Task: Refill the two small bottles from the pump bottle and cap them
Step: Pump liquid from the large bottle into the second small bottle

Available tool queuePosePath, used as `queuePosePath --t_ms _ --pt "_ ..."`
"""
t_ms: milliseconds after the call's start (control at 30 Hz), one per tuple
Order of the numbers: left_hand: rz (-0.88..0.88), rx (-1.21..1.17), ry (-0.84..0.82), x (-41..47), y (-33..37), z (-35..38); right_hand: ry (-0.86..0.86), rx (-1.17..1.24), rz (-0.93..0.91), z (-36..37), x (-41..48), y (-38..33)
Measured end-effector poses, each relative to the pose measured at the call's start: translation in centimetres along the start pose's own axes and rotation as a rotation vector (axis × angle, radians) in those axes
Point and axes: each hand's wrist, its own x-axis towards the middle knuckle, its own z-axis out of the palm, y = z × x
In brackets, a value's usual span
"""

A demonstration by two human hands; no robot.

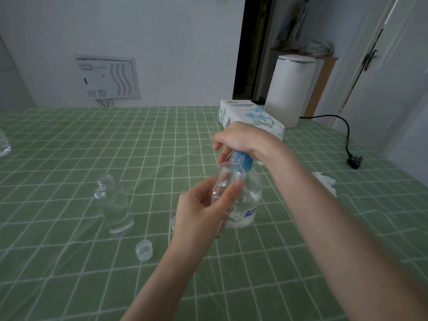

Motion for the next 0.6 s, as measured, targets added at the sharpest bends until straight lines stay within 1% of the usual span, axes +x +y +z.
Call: queuePosePath --t_ms 167,367,500,600 --pt "0.016 -0.025 0.005 0.1 0.2 0.0 -0.008 0.093 0.015 -0.8 -0.4 -0.4" --pt "0.012 -0.046 0.002 0.2 0.4 0.0 -0.031 0.113 0.016 -1.3 -0.5 -0.8" --pt "0.008 -0.056 0.002 0.2 0.5 0.0 0.005 0.052 0.02 -1.6 -0.3 -0.7" --pt "0.01 -0.063 -0.002 0.2 0.6 0.0 -0.008 0.031 0.051 -1.3 0.0 -0.4"
